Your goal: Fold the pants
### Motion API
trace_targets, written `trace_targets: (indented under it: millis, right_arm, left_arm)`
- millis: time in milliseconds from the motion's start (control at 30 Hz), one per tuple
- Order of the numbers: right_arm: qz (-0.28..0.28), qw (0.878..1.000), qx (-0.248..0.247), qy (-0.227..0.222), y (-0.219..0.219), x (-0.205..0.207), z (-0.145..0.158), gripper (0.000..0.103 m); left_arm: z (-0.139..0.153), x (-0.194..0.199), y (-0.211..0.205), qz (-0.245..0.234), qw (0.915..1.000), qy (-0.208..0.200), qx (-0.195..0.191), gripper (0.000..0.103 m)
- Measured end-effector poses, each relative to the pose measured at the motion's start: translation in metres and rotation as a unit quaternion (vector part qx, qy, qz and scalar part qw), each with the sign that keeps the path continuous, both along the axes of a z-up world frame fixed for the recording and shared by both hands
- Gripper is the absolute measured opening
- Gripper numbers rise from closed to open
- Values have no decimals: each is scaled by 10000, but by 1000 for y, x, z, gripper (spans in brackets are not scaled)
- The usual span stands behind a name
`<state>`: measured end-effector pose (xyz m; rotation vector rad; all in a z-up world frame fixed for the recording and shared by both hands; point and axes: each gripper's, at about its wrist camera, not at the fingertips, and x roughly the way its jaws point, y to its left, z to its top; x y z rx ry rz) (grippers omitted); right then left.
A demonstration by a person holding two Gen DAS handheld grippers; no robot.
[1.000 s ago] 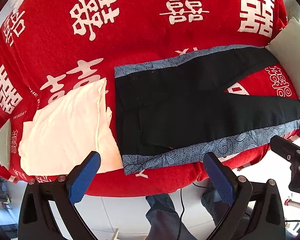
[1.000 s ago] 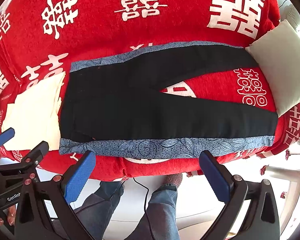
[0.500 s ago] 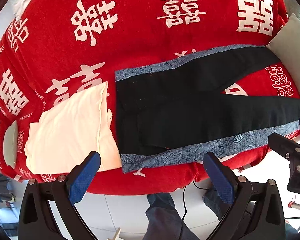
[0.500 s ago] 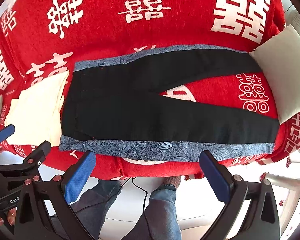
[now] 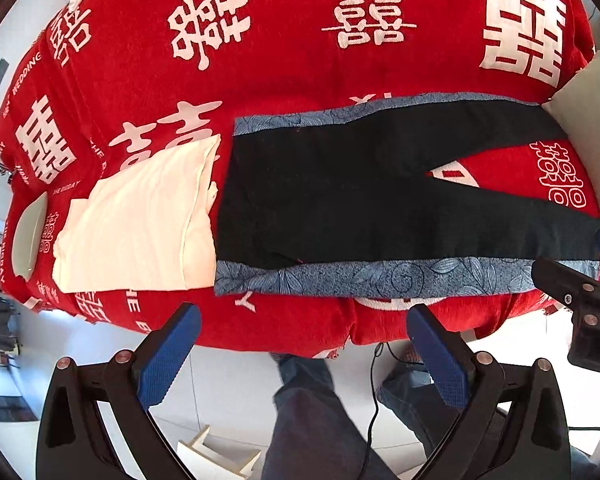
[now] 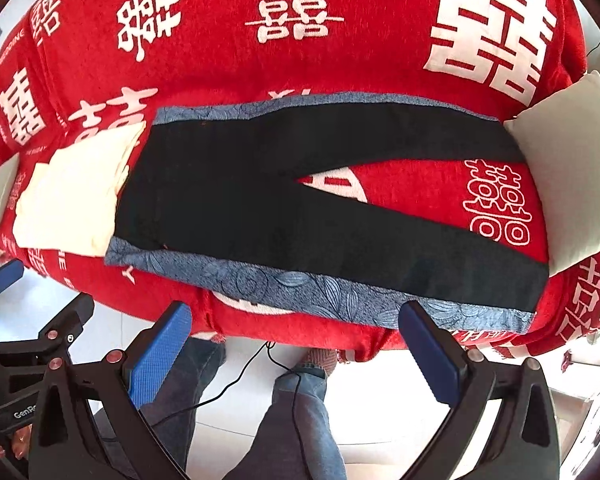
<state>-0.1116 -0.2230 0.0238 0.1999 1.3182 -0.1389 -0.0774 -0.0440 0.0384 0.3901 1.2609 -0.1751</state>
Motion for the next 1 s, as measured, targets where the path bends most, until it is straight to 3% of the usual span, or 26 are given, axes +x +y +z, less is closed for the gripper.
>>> trace_targets:
  millis: [300,567,1000]
  right_arm:
    - [-10,9999,31,106,8,-3,-8,103]
    - [-234,9995,-143,183,28,9,-21,103]
    - [-419,9964,-316,659,45,22,-64,103]
  left_arm:
    - [-4,0,11,-89,9999,-110,41,103]
    - [-26,15,39,-208,9995,87,-203,103]
    - [-74,36,56,-157,9980,550,-273,103]
